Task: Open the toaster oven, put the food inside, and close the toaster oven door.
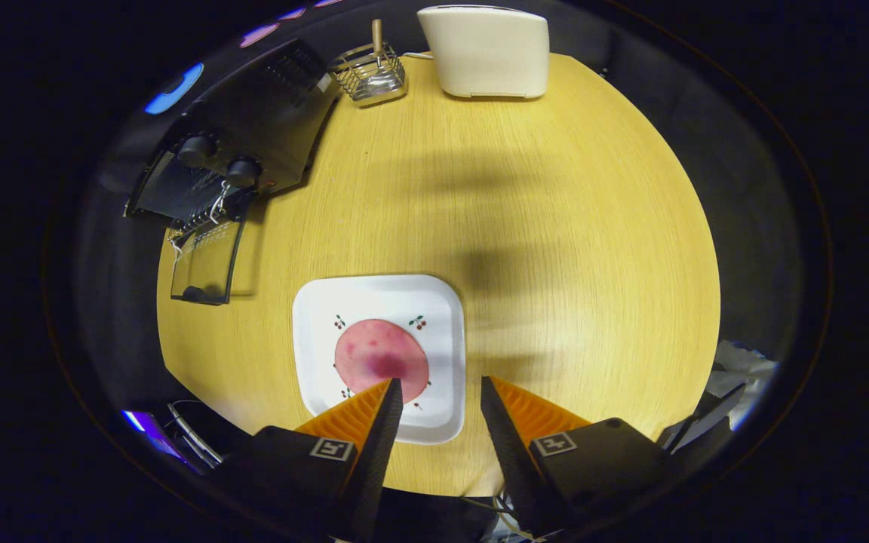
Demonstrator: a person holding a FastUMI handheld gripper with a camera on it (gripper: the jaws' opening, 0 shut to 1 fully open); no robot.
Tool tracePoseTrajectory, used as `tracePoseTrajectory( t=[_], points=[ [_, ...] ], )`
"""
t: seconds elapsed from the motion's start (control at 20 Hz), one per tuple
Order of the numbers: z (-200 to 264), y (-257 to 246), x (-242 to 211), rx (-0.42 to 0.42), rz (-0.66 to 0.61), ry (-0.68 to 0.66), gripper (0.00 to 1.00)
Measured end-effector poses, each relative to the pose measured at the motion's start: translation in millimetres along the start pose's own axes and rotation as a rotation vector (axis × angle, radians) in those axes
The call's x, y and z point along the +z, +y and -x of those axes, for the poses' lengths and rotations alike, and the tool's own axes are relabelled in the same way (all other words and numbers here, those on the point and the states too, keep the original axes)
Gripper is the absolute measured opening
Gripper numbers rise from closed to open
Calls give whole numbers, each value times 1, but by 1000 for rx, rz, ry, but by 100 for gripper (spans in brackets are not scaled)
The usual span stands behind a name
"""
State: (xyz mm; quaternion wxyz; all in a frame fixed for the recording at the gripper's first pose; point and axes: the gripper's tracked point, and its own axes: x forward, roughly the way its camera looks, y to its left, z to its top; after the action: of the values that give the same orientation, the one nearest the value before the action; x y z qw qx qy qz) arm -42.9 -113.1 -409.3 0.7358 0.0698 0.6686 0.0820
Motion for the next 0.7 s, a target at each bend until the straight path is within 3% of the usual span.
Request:
tracePoseTrajectory(
  t=[0.05, 0.55, 0.65, 0.7],
  points=[
    [-3, -1, 0, 1, 1, 12, 65],
    [-25, -10, -1, -29, 33, 51, 65],
    [-28, -9, 0, -3, -31, 46, 28],
    [-26, -9, 1, 1, -50, 44, 31]
  ],
)
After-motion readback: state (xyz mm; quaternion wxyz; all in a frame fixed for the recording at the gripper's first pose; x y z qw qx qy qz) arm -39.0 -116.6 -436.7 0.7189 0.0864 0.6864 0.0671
